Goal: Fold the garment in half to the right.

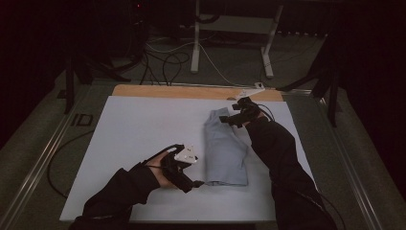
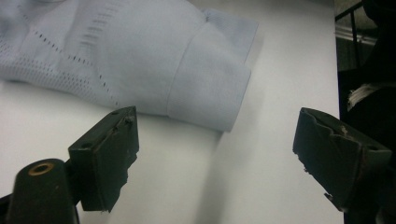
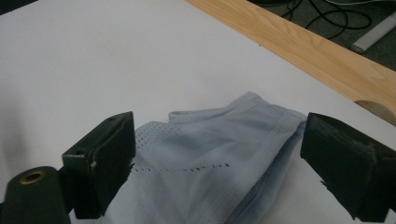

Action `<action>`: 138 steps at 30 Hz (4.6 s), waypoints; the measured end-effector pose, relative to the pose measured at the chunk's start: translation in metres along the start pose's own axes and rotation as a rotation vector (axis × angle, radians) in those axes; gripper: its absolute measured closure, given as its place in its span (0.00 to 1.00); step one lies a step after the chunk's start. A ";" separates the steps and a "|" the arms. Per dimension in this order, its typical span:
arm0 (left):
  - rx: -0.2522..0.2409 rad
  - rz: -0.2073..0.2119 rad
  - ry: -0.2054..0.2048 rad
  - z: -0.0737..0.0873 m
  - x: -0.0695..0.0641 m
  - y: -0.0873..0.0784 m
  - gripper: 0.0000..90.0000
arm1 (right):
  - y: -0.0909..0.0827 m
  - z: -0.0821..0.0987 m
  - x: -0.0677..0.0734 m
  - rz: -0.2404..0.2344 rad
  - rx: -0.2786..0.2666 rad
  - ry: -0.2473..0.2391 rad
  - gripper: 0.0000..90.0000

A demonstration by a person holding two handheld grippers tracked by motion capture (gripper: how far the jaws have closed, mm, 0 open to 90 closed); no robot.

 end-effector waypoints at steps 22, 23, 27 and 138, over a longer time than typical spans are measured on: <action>-0.136 -0.071 -0.172 0.089 0.024 -0.043 0.01 | 0.025 0.024 -0.023 0.085 0.066 0.108 0.21; -0.149 -0.086 -0.186 0.093 0.026 -0.045 0.01 | 0.026 0.027 -0.024 0.090 0.076 0.119 0.22; -0.184 -0.131 -0.225 0.109 0.033 -0.055 0.01 | 0.035 0.039 -0.025 0.076 0.118 0.148 0.26; -0.298 -0.197 -0.276 0.129 0.046 -0.073 0.01 | -0.020 0.006 0.077 -0.159 -0.008 -0.039 0.26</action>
Point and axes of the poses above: each handheld gripper's, and its own axes: y roughly forward along the jaws, z roughly out of its underside, x roughly to its left, the point moved 6 cm from there along y, roughly forward along the jaws, and after that the axes turned 9 degrees about -y, right-handed, at the moved point
